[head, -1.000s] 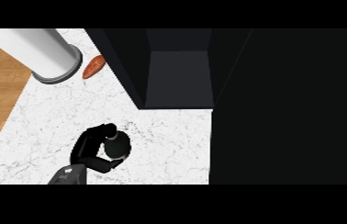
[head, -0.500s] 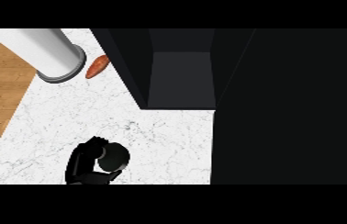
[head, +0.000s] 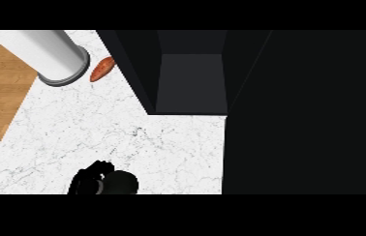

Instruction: Pick up the wine, place it into the cabinet and close the cabinet

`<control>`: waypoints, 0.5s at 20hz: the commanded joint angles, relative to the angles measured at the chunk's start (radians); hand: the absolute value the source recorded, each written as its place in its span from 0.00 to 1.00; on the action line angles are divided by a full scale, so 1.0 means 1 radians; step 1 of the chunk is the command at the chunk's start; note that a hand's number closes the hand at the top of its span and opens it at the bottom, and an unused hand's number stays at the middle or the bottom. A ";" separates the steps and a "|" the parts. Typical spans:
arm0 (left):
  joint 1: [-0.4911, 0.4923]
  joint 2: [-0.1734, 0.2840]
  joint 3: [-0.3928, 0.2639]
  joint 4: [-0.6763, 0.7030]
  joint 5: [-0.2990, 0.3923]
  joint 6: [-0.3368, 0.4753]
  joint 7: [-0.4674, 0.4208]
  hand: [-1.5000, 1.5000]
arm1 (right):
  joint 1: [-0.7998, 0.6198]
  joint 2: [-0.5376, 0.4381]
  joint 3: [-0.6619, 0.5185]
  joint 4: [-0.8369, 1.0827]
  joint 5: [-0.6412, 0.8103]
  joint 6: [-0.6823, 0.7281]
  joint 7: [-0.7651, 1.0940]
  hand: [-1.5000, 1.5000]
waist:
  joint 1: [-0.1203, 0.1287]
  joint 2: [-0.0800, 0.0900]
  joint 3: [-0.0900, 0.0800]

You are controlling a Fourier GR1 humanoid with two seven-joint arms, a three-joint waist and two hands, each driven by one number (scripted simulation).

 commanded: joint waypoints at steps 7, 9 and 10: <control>0.211 -0.039 -0.167 -0.578 0.143 0.086 0.323 1.00 | 0.013 0.005 0.015 -0.012 -0.012 0.004 0.010 0.00 | -0.006 0.003 -0.002; 0.180 -0.027 -0.149 -0.627 0.166 0.095 0.409 1.00 | 0.030 0.023 0.033 0.027 0.008 0.022 -0.037 0.00 | -0.007 0.003 -0.002; 0.218 -0.039 -0.225 -0.641 0.147 0.163 0.363 1.00 | 0.023 -0.018 -0.021 -0.011 -0.061 0.026 0.016 0.00 | -0.008 0.003 -0.003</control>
